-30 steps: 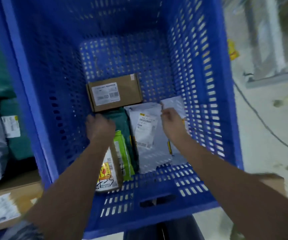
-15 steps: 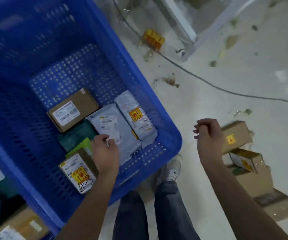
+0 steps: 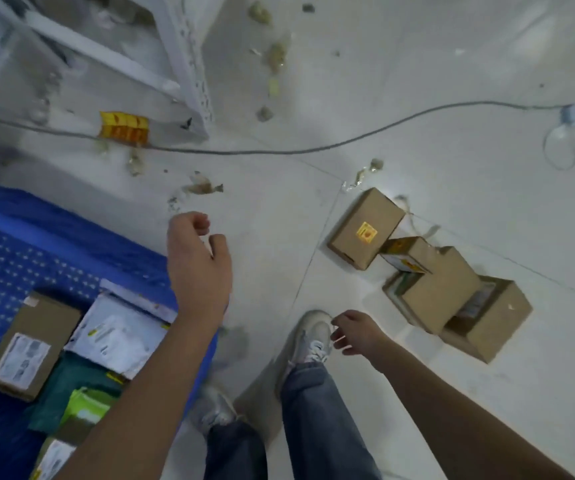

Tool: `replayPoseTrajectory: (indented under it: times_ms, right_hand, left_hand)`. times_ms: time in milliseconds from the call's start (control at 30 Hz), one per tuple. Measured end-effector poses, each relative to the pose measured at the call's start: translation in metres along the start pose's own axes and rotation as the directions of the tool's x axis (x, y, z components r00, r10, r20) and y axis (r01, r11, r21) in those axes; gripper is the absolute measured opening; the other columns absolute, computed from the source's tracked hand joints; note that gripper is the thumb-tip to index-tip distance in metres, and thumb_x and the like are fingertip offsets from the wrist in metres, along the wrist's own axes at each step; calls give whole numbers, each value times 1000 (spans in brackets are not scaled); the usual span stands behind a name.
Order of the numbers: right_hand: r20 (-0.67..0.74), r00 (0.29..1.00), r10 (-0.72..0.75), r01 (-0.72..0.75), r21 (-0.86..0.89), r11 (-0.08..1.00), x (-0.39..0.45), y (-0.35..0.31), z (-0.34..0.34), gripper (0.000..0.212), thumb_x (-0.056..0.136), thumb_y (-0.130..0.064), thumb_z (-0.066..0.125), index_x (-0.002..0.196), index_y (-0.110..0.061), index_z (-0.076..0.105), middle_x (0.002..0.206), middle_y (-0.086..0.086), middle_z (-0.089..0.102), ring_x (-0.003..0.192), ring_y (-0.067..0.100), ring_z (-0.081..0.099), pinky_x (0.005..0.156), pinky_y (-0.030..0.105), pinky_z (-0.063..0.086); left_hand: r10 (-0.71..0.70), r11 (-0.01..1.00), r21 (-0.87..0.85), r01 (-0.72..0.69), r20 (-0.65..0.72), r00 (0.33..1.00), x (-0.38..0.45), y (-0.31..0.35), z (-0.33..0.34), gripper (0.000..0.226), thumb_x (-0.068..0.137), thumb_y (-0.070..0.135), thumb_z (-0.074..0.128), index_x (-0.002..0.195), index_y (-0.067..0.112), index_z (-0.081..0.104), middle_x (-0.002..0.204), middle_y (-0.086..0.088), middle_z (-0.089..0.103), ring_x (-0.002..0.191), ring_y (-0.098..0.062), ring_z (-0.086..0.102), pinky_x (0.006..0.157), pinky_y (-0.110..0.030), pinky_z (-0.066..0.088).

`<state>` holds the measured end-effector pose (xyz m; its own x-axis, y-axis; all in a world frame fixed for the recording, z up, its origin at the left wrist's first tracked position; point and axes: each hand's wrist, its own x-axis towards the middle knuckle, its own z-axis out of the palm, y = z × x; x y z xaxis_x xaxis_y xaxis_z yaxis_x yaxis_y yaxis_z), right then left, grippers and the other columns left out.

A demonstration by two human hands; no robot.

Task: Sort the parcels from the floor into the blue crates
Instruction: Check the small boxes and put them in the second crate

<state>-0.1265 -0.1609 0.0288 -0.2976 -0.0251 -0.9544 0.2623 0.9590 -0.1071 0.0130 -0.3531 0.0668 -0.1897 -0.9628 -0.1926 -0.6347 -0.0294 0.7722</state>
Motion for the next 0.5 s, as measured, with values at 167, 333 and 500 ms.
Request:
replayPoseTrajectory:
  times_ms: [167, 333, 500]
  right_hand:
    - [-40, 997, 63, -57, 129, 990, 17, 19, -60, 13, 95, -10, 43, 93, -4, 54, 69, 10, 56, 57, 21, 51, 53, 24, 39]
    - [-53, 997, 62, -51, 190, 980, 46, 21, -104, 15, 95, -12, 42, 97, -4, 55, 71, 9, 57, 60, 20, 52, 55, 26, 42]
    - [-79, 997, 19, -4, 180, 984, 91, 14, -113, 24, 97, -17, 39, 107, -4, 57, 81, 10, 57, 75, 23, 53, 61, 28, 42]
  left_hand:
    - [-42, 942, 331, -65, 308, 950, -9, 22, 72, 25, 88, 5, 53, 111, -3, 50, 115, -19, 52, 103, -33, 52, 81, -39, 42]
    - [-162, 830, 541, -136, 467, 869, -7, 18, 116, 28, 91, 11, 50, 115, -2, 48, 118, -19, 52, 106, -33, 51, 82, -39, 43]
    - [-218, 817, 545, -191, 597, 772, -12, 7, 172, 33, 92, 17, 47, 121, 2, 46, 121, -16, 55, 110, -30, 51, 86, -42, 44]
